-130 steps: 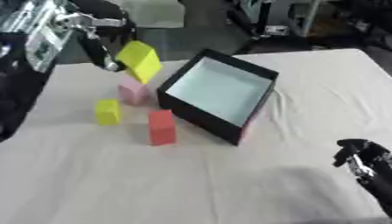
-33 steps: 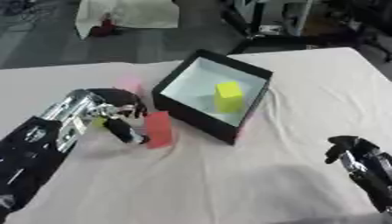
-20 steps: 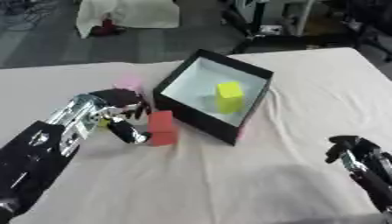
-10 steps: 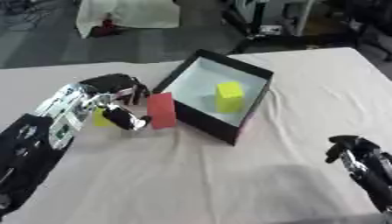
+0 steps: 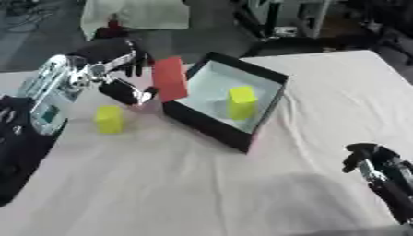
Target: Pick up objects on the table and place them in the box.
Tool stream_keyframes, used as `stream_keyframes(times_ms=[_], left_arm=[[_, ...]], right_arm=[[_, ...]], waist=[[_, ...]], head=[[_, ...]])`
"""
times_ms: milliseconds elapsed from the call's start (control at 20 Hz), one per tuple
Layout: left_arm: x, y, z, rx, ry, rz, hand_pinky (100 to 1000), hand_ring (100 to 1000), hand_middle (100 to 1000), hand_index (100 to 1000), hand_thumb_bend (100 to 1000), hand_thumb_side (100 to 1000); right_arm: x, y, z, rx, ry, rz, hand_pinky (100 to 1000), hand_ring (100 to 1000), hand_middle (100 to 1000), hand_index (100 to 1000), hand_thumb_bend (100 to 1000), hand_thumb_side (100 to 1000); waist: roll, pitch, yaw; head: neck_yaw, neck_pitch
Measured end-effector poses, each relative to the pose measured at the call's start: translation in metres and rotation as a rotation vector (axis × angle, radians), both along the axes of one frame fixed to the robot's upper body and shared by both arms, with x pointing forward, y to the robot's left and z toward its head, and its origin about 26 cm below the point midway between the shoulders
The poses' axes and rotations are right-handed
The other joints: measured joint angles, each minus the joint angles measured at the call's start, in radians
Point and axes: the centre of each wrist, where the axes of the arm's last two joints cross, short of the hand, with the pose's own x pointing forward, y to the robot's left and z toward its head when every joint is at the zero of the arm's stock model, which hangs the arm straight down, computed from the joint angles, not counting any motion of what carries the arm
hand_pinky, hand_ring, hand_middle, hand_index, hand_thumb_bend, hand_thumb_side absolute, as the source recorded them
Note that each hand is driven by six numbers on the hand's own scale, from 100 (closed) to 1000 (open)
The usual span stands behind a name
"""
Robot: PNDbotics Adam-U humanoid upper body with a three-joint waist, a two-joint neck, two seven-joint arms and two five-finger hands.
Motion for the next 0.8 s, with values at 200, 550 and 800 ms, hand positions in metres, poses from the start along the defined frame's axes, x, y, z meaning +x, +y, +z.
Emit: stream_keyframes(times_ms=[200,550,800], left_arm=[[0.013,-0.036,0.005,0.006,0.024,0.024,640,528,531,702,177,395],[0.028,-0.077,-0.039,0.040,0.109,0.085,671,583,599,761,232,471],[0.040,-0.074,-0.069,0.085,0.111,0.142,715,655,679,828,289,621]], right_arm=[[0.001,0.001,0.001,0.003,-0.005,0.005,709,493,492,679,100,529],[0.003,0.001,0.002,0.004,-0.010,0.010,709,493,492,679,100,534],[0.003,0.002,0.002,0.004,-0.008,0.011,709,493,492,679,100,533]], waist=[[0.000,0.000,-0.004],[0.000,0.001,-0.004],[0.000,0.001,-0.004]], head=[[0.001,0.000],[-0.001,0.000],[-0.001,0.000]])
